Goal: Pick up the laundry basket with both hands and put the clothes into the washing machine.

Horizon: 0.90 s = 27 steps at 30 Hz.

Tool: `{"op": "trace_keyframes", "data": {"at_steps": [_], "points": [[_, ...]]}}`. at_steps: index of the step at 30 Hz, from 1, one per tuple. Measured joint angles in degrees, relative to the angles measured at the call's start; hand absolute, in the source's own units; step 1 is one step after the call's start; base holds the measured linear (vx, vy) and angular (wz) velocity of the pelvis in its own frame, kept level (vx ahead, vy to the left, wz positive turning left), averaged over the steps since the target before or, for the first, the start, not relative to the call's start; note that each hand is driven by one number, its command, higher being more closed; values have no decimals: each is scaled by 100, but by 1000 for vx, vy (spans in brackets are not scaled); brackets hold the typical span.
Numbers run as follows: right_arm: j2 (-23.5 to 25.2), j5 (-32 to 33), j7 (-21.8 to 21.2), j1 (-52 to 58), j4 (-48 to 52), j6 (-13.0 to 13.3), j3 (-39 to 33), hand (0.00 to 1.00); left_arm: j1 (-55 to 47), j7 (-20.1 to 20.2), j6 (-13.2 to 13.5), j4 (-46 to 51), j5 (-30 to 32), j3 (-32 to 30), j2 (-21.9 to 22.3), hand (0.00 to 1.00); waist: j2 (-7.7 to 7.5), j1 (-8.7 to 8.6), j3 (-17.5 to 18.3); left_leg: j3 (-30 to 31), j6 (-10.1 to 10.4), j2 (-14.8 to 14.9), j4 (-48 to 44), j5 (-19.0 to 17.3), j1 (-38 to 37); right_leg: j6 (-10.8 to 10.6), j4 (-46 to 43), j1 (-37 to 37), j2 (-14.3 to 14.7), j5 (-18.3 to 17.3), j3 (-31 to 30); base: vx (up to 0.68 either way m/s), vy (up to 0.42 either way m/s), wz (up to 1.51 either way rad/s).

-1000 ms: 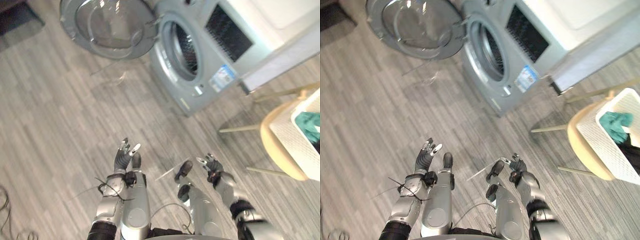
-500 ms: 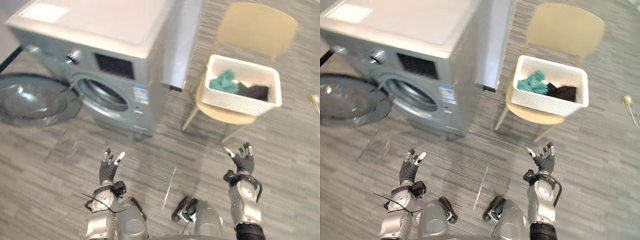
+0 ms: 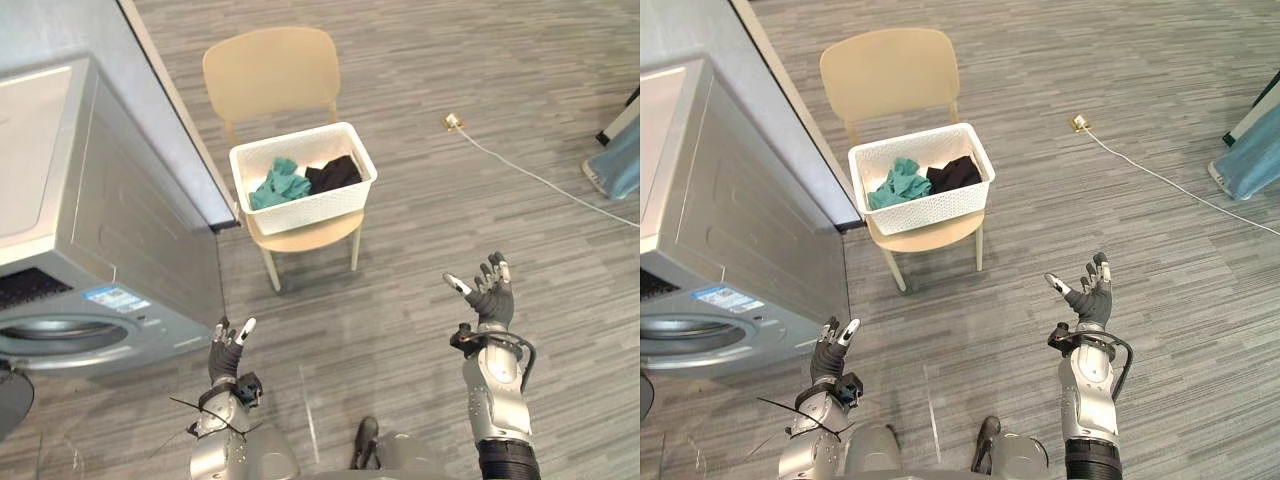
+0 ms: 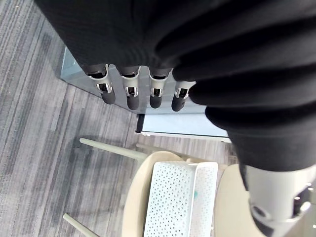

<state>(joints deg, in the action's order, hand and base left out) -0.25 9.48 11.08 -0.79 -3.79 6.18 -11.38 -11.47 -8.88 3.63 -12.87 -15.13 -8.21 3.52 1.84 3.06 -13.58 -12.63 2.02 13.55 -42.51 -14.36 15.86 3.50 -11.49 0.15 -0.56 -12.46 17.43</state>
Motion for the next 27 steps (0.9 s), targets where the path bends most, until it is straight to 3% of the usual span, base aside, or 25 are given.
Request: {"op": "trace_keyframes", "data": {"at_steps": [3, 4, 5, 7, 8, 10, 11, 12, 14, 15, 17, 19, 21, 22, 23, 24, 27], "points": [[16, 47, 0, 9, 507, 19, 282, 0, -194, 0, 3, 179, 0, 24, -14, 0, 17, 171, 4, -388, -41, -423, 843, 27, 521, -164, 30, 121, 67, -120, -161, 257, 108, -41], [52, 77, -1, -3, 640, 41, 402, 0, -255, 2, 2, 227, 1, 26, -14, 0, 20, 245, 7, -487, -162, -467, 1195, 177, 543, -288, -31, 156, 88, -181, -275, 338, 135, -56], [104, 79, -2, -9, 661, 61, 535, 0, -307, 1, 0, 242, 2, 28, -16, 0, -70, 361, 23, -674, -513, -461, 1217, 209, 406, -378, -117, 166, 38, -255, -485, 295, 103, -63], [277, 124, -18, -33, 748, 86, 852, 0, -418, -1, -5, 461, 1, 48, 13, 0, -171, 430, 68, -935, -754, -459, 1075, 47, 283, -430, -142, 244, -74, -276, -632, 368, 139, -45], [355, 122, -24, -57, 743, 85, 983, 0, -412, -1, -5, 526, 2, 98, -29, 0, -182, 453, 63, -1024, -767, -467, 1042, -29, 189, -449, -268, 264, -129, -281, -655, 394, 168, -42], [441, 120, -134, -63, 740, 78, 1205, 0, -412, 8, -9, 637, 13, 206, -97, 0, -170, 521, 53, -1084, -642, -479, 1165, -337, -182, -819, -1416, -71, -236, -331, -616, 281, 119, -34], [441, 118, -172, 13, 745, 77, 1242, 0, -405, 11, -49, 673, 14, 340, -202, 0, -184, 483, 46, -1039, -600, -505, 1201, -383, -428, -1480, -2600, -427, -451, -213, -526, 287, 51, 29], [484, 109, -240, 133, 750, 72, 1254, 0, -481, 13, -98, 836, 17, 535, -348, 0, -220, 374, 53, -890, -555, -567, 1368, -433, -763, -1570, -3717, -776, -721, -224, -343, 231, 23, 41], [487, 87, -289, 207, 753, 73, 1280, 0, -563, 14, -97, 1069, 18, 612, -447, 0, -225, 352, 51, -789, -555, -620, 1591, -434, -1000, -1443, -3874, -987, -913, -288, -178, 223, -30, 46], [485, 61, -350, 233, 760, 73, 1286, 0, -557, 14, -86, 1183, 18, 633, -448, 0, -262, 360, 76, -613, -547, -655, 1706, -440, -1067, -1168, -3554, -1169, -991, -401, -144, 247, -73, 53], [458, 59, -378, 231, 764, 73, 1302, 0, -496, 15, -78, 1165, 19, 620, -447, 0, -264, 238, 84, -282, -515, -657, 1745, -452, -1019, -946, -2712, -1359, -1021, -431, -242, 247, -172, 84], [425, 49, -380, 230, 756, 64, 1350, 0, -451, 18, -79, 1007, 22, 621, -437, 0, -260, 238, 89, -4, -400, -655, 1743, -470, -1010, -816, -1952, -1552, -1009, -313, -603, 261, -238, 90], [417, -96, -376, 240, 759, 58, 1357, 0, -369, 18, -89, 661, 64, 601, -433, 0, -370, 235, 158, 351, -119, -706, 1732, -481, -1028, -753, -897, -1502, -1015, 382, -854, 266, -271, 97], [410, -135, -371, 240, 759, 54, 1356, 0, -359, 18, -90, 594, 76, 596, -434, 0, -413, 229, 180, 474, -50, -739, 1721, -500, -1037, -754, -822, -1496, -1011, 728, -908, 295, -339, 101], [226, -295, -362, 239, 754, 1, 1359, 0, -349, 17, -104, 414, 127, 591, -339, 0, -253, 239, 210, 707, 108, -619, 1688, -467, -1039, -964, -858, -1365, -946, 848, -797, 293, -330, 76], [36, -451, -365, 191, 765, -17, 1431, 0, -422, 17, -88, 422, 152, 577, -183, 0, -145, 286, 287, 811, 293, -457, 1825, -356, -1036, -873, -749, -1283, -810, 813, -612, 341, -392, 63], [-237, -841, -358, -9, 777, -23, 1413, 0, -532, 72, -94, 383, 230, 579, -2, 0, -43, 261, 343, 999, 536, -204, 2049, -210, -1036, -692, -588, -1092, -560, 711, -223, 209, -247, 47]]}}
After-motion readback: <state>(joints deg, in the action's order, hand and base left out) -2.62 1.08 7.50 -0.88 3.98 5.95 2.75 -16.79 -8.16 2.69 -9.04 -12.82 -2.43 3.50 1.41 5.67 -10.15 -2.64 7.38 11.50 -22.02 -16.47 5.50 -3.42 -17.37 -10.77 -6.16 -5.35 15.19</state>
